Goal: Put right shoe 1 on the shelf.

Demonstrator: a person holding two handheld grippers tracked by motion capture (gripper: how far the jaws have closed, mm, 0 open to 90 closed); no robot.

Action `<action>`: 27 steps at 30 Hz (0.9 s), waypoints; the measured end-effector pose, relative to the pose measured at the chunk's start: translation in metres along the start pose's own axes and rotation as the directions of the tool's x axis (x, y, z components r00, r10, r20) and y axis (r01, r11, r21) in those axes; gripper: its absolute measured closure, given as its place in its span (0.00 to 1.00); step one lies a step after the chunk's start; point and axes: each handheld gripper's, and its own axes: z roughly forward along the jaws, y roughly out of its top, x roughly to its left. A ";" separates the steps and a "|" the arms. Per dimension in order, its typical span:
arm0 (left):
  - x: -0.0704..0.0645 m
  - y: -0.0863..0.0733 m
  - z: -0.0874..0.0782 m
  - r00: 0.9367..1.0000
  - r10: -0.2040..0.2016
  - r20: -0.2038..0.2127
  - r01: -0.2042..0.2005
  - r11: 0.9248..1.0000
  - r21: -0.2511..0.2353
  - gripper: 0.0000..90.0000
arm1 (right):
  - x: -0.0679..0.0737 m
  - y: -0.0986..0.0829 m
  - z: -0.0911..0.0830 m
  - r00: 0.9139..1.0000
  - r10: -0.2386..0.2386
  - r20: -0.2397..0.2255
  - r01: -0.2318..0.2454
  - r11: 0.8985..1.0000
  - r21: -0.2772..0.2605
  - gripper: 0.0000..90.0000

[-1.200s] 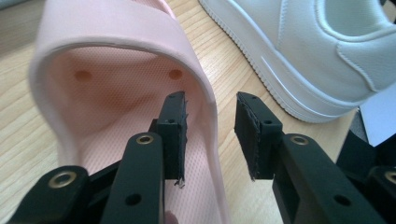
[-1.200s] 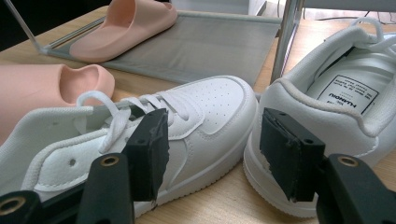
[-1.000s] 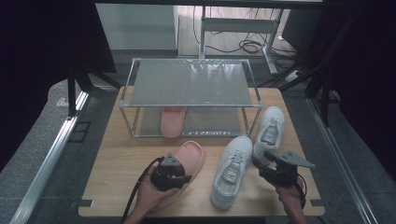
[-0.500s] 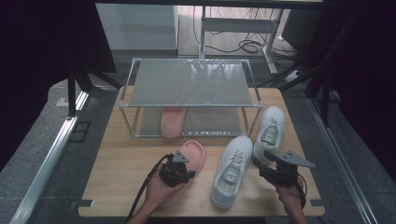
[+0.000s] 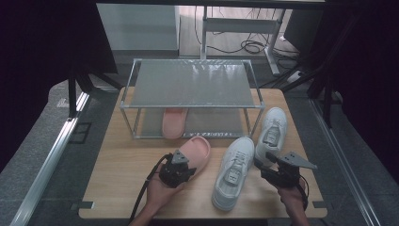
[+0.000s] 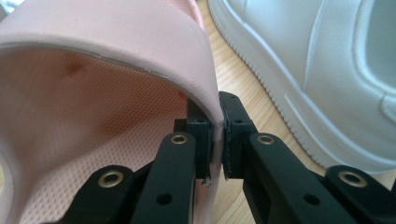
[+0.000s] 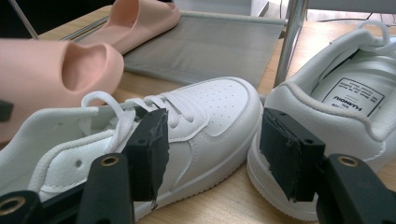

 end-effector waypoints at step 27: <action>0.013 0.060 0.051 0.996 -0.083 -0.039 0.080 0.995 -0.064 0.92 | -0.002 0.002 -0.001 1.000 -0.001 -0.002 0.001 1.000 -0.007 0.47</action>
